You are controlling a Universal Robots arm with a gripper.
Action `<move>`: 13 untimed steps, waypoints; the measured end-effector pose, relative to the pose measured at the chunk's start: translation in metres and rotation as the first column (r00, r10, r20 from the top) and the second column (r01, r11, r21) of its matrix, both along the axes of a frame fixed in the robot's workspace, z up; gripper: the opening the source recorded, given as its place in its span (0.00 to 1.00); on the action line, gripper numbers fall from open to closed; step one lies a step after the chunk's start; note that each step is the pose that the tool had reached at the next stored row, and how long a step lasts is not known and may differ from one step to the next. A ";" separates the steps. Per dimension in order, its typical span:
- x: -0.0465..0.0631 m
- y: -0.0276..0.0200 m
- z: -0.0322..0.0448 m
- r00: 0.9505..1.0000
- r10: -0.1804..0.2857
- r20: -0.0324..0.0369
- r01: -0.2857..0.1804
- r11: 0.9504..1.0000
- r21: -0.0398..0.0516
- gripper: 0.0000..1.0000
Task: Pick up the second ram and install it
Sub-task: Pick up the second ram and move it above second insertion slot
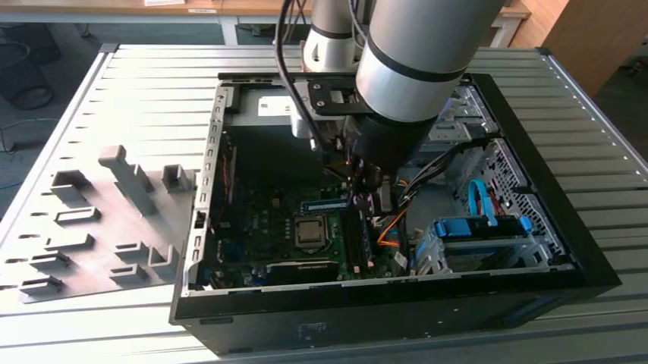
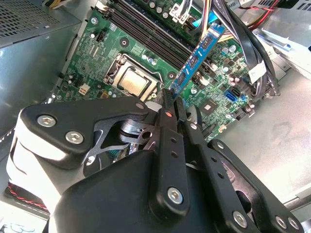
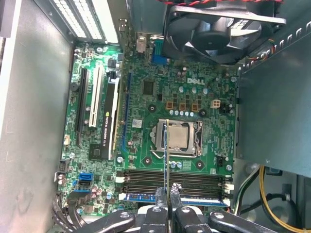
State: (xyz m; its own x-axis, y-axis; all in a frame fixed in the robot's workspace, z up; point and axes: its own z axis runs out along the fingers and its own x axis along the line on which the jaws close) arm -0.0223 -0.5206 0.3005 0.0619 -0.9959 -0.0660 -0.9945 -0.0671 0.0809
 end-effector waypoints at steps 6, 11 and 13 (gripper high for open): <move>0.000 0.0000 0.0000 1.000 -0.014 0.000 0.014 1.000 0.000 0.14; 0.000 0.0000 0.0001 1.000 -0.023 0.000 0.023 1.000 0.000 0.14; 0.000 0.0000 0.0000 1.000 -0.029 0.000 0.029 1.000 0.000 0.14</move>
